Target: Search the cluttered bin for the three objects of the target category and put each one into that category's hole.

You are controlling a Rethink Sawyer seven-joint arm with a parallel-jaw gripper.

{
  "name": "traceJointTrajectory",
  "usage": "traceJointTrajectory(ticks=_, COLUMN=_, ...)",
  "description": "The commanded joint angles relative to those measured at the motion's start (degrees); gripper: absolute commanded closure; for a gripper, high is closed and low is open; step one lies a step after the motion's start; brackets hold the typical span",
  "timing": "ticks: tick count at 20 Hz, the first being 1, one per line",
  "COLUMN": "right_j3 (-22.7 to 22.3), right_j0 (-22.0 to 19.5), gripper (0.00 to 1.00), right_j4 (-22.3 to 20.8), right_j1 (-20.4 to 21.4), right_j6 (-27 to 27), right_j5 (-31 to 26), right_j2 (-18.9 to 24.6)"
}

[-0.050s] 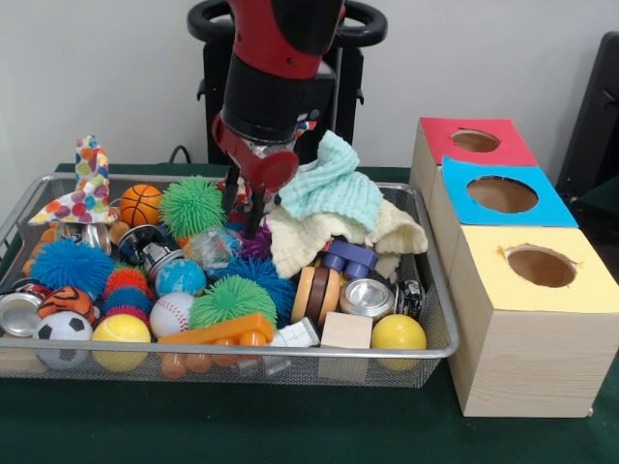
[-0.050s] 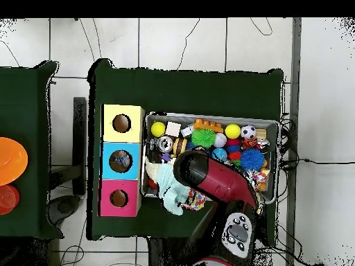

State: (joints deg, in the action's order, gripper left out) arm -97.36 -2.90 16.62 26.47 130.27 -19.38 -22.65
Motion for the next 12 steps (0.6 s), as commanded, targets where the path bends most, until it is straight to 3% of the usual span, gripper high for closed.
traceJointTrajectory(ticks=1, right_j3=0.04, right_j0=-1.2, gripper=0.0, right_j4=-0.82, right_j1=-6.11, right_j6=7.56, right_j5=5.7, right_j2=4.79)
traceJointTrajectory(ticks=10, right_j3=-3.93, right_j0=-4.67, gripper=0.0, right_j4=-3.1, right_j1=-2.31, right_j6=3.64, right_j5=6.42, right_j2=5.91)
traceJointTrajectory(ticks=12, right_j3=-3.96, right_j0=-5.76, gripper=0.0, right_j4=-3.92, right_j1=-3.13, right_j6=3.7, right_j5=8.38, right_j2=6.48)
